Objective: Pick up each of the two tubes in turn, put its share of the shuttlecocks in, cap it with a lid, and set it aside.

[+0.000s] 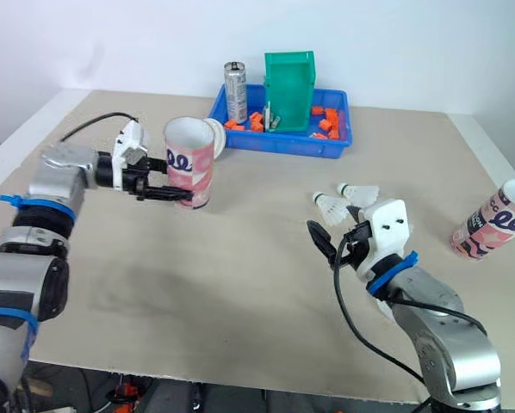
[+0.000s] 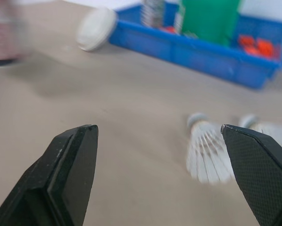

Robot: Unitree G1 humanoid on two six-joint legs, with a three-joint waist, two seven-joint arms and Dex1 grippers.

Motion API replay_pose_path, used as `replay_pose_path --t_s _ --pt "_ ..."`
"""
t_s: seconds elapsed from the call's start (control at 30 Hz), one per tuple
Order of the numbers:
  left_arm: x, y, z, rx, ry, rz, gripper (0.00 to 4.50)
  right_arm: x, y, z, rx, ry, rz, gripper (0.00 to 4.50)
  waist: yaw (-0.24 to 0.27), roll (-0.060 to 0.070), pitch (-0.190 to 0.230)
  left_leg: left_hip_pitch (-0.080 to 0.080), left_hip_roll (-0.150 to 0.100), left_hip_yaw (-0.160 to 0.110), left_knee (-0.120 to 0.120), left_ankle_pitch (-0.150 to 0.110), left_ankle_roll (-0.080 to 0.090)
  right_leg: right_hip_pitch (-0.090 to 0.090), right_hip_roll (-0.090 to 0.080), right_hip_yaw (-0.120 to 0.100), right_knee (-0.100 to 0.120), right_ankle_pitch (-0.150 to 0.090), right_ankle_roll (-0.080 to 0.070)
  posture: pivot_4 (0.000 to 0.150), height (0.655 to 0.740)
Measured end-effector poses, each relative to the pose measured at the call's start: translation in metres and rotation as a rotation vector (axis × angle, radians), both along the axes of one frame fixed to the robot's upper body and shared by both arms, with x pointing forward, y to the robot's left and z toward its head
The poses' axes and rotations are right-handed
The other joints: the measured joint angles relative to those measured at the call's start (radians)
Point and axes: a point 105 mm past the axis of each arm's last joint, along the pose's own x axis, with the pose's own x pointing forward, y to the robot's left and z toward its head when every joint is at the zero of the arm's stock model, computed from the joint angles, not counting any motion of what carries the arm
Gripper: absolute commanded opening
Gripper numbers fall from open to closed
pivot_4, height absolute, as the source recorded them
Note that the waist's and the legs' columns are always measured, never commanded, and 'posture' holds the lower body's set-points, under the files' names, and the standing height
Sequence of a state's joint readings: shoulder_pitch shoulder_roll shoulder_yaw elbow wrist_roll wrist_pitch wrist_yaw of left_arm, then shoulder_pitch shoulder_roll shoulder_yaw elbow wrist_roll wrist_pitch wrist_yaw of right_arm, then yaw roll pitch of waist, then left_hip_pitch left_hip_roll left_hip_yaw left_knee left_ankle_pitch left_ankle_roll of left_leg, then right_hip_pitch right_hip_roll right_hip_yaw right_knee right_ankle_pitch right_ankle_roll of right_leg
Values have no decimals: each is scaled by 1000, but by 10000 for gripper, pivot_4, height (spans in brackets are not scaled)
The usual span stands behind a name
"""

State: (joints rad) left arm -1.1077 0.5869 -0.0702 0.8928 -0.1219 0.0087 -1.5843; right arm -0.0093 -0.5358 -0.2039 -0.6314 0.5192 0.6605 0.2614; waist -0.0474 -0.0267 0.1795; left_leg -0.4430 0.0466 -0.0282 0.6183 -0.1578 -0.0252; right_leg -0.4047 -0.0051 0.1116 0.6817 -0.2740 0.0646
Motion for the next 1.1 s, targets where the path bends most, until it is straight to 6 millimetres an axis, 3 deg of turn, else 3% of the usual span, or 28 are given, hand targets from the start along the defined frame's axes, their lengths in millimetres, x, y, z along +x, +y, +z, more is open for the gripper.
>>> replay_pose_path --t_s 0.1,0.33,0.47,0.7,0.8,1.07,1.1 --pt "-13 11 -8 152 -7 -39 31105 1 6 -12 -7 27 -20 45000 -3 0 0 0 1 0 0 0 0 0 0 0 0 0 0 1500 7362" --pt "-36 20 -40 395 6 -155 31105 37 -1 -28 -32 29 -143 45000 1 0 0 0 1 0 2 1 1 0 1 0 1 1 -2 1500 7362" --pt "-47 18 -41 437 -37 -222 31105 51 -4 -45 -42 63 -171 45000 0 0 0 0 1 1 1 1 1 -1 1 0 0 1 -1 1500 7362" --pt "-56 13 -44 433 -43 -268 31105 70 -3 -45 -44 51 -171 45000 0 0 0 0 1 0 1 1 1 -1 1 0 1 1 -1 1500 7362" --pt "-58 12 -46 426 -40 -277 30819 82 2 -45 -48 42 -151 37377 0 0 0 0 1 1 1 1 1 0 1 0 1 1 -1 1500 7362" --pt "-60 13 -47 405 -36 -274 30819 93 5 -44 -75 16 -122 1003 0 0 0 0 1 0 1 1 1 0 1 0 1 1 0 1500 7362" --pt "-60 13 -47 400 -36 -272 30819 92 5 -44 -76 12 -118 279 0 0 0 0 1 0 1 1 1 0 1 0 1 1 0 1500 7362"
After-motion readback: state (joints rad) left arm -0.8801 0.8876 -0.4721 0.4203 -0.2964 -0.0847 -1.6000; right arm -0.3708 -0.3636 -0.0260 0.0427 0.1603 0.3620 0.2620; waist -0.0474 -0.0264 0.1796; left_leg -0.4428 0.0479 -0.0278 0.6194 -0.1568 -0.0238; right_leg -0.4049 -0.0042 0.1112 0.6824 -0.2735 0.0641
